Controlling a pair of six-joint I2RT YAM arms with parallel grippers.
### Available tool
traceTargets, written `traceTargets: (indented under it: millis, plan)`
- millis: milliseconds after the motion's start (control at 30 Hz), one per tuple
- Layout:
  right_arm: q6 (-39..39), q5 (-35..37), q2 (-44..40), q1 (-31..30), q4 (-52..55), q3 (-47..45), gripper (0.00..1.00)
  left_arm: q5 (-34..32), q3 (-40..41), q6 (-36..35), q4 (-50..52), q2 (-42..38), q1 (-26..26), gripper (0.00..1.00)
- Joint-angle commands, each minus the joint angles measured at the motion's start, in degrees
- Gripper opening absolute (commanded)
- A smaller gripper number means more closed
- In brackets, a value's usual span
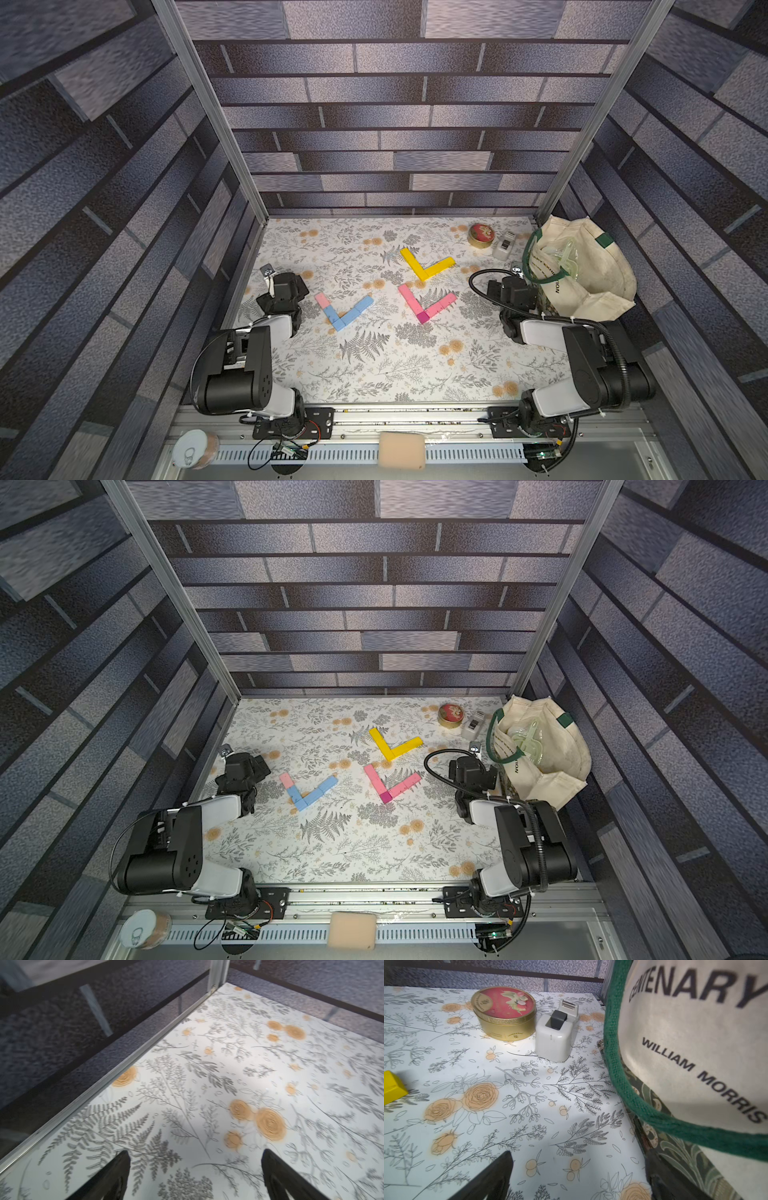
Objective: Assemble the letter v with building blocks
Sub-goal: Reset both arms
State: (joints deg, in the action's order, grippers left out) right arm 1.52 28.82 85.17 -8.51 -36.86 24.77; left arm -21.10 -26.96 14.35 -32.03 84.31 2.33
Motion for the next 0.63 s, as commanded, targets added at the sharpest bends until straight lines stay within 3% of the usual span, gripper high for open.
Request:
traceTargets:
  millis: [0, 67, 100, 133, 167, 200, 233, 267, 333, 400, 600]
  plan:
    - [-1.1, -5.8, 0.3, 1.4, -5.4, 0.1, 1.00, 1.5, -1.2, -8.9, -6.6, 2.6, -2.2, 1.00]
    - [-1.3, -9.0, 0.5, 2.0, -8.8, -1.9, 1.00, 3.8, -0.6, -8.2, -7.1, 2.2, -1.1, 1.00]
    - [-1.3, -8.7, 3.3, 2.4, -19.2, -5.3, 1.00, 3.8, -0.4, -8.3, -7.3, 2.1, -1.2, 1.00]
    - [-1.7, -7.8, 5.0, 2.3, -22.1, -5.8, 1.00, 5.4, 0.0, -8.5, -7.8, 2.0, -1.0, 1.00]
    - [-0.9, -7.5, 2.1, 2.1, -13.1, -4.0, 1.00, 10.0, 1.6, -8.9, -10.7, 2.8, 0.2, 1.00]
    - [-0.9, -7.6, 2.4, 2.3, -15.3, -4.4, 1.00, 11.9, 4.7, -9.4, -20.4, 5.3, 0.7, 1.00]
    - [-1.0, -7.3, 3.5, 2.3, -18.5, -5.1, 1.00, 9.9, 5.6, -8.9, -21.7, 5.0, 0.7, 1.00]
    - [-0.9, -7.4, 2.3, 2.2, -15.8, -4.8, 1.00, 8.1, 3.7, -7.4, -14.2, 3.1, 0.5, 1.00]
    - [-0.6, -7.6, 2.5, 2.5, -15.3, -4.3, 1.00, 5.8, 4.1, -8.9, -19.0, 5.0, -0.7, 1.00]
    - [-0.6, -7.6, 2.2, 2.5, -14.7, -4.2, 1.00, 6.3, 3.1, -8.0, -14.1, 3.6, -0.3, 1.00]
    - [-1.1, -8.6, 2.3, 2.5, -15.5, -4.7, 1.00, 5.9, 3.2, -8.2, -14.9, 3.8, -0.5, 1.00]
